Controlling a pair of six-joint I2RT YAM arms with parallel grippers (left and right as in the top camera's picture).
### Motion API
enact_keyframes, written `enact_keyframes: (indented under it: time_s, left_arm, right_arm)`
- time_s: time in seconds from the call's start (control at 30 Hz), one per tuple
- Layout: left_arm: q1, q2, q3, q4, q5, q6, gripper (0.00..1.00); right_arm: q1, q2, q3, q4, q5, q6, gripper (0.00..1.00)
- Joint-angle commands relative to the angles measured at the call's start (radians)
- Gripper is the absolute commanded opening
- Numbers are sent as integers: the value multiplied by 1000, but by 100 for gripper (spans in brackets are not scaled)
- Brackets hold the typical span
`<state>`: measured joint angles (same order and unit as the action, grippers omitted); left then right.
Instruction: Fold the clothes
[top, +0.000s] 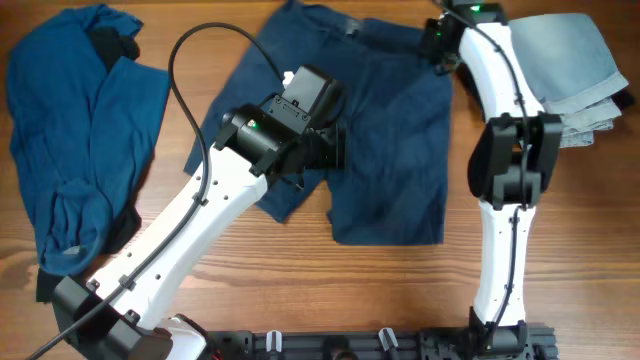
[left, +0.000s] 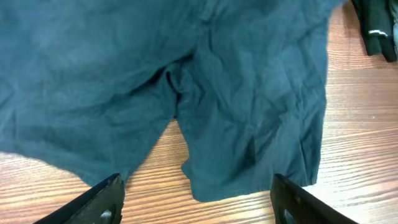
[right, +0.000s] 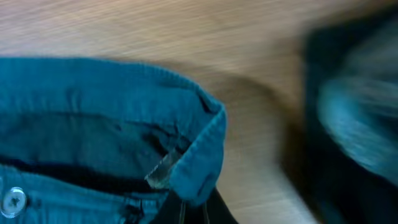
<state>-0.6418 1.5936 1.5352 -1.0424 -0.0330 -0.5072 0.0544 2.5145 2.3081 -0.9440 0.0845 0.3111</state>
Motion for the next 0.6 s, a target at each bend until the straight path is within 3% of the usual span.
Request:
enact_keyframes:
  time_s: [0.0,0.03,0.07,0.2,0.3,0.5,0.57]
  left_arm:
    - [5,6,2,3,-14,-6,75]
    - [5,7,2,3,-14,-6,75]
    - [5,7,2,3,-14,-6,75]
    - [52,10,2,-42,-13,-40,75]
    - [158,24,-25,-122,56,-65,75]
    - [394,107,-252,-15,74,-76,81]
    - [480,109,-282,43,74,-1,84]
  right_arm:
    - [-14,-38,11,-91,9,53,17]
    - [-14,-46,16,-112,-24,22,71]
    - [-13,-60,24,-127,-57,3,99]
    - [-13,-253,31,-191,-184,-100,100]
    - [-13,-393,31,-289,-302,-103,100]
    - [-13,-441,22,-369,-352,-147,99]
    - [-11,-441,22,-369,-352,-154,100]
